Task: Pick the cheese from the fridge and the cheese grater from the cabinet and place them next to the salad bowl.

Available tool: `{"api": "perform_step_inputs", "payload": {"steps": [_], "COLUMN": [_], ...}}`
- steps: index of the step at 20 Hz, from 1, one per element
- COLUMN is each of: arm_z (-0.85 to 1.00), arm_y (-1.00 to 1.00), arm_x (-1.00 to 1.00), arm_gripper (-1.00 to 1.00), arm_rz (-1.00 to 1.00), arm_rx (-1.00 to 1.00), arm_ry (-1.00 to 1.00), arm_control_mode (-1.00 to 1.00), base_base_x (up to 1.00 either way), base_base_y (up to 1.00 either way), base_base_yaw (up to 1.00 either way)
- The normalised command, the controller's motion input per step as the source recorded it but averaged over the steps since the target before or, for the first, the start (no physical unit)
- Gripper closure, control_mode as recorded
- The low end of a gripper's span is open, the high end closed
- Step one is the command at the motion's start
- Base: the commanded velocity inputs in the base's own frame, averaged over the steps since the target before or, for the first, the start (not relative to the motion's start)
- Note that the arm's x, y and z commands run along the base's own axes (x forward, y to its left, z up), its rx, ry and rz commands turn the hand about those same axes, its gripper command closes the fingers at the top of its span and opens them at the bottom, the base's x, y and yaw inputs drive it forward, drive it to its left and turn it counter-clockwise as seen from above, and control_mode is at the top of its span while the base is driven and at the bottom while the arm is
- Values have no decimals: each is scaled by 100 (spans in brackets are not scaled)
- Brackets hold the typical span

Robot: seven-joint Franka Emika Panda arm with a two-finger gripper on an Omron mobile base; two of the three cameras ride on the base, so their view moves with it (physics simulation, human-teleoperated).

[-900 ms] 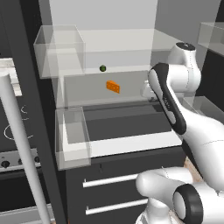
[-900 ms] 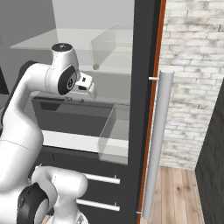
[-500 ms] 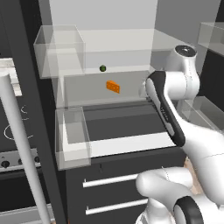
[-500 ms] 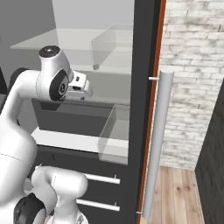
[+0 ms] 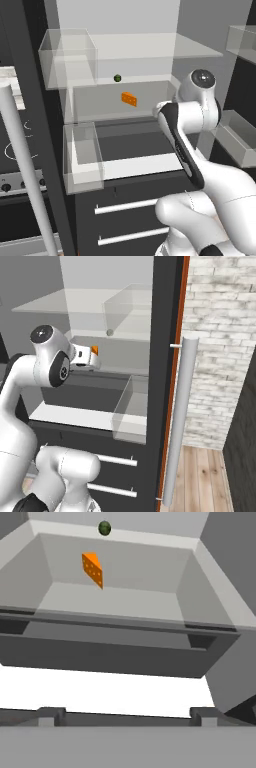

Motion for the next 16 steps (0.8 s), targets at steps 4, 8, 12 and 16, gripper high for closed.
{"api": "perform_step_inputs", "payload": {"steps": [4,8,12,16], "arm_z": [6,1,11,26], "arm_y": [1,11,18,14], "arm_x": [1,1,5,14], "arm_gripper": [-100,-100,-100,-100], "arm_rz": [2,6,8,8], "arm_rx": [6,7,1,0], "arm_ry": [-16,-9,0,0], "arm_control_mode": [-100,-100,-100,-100], "base_base_x": [0,0,0,0], "base_base_y": [0,0,0,0], "base_base_yaw": [0,0,0,0]}}
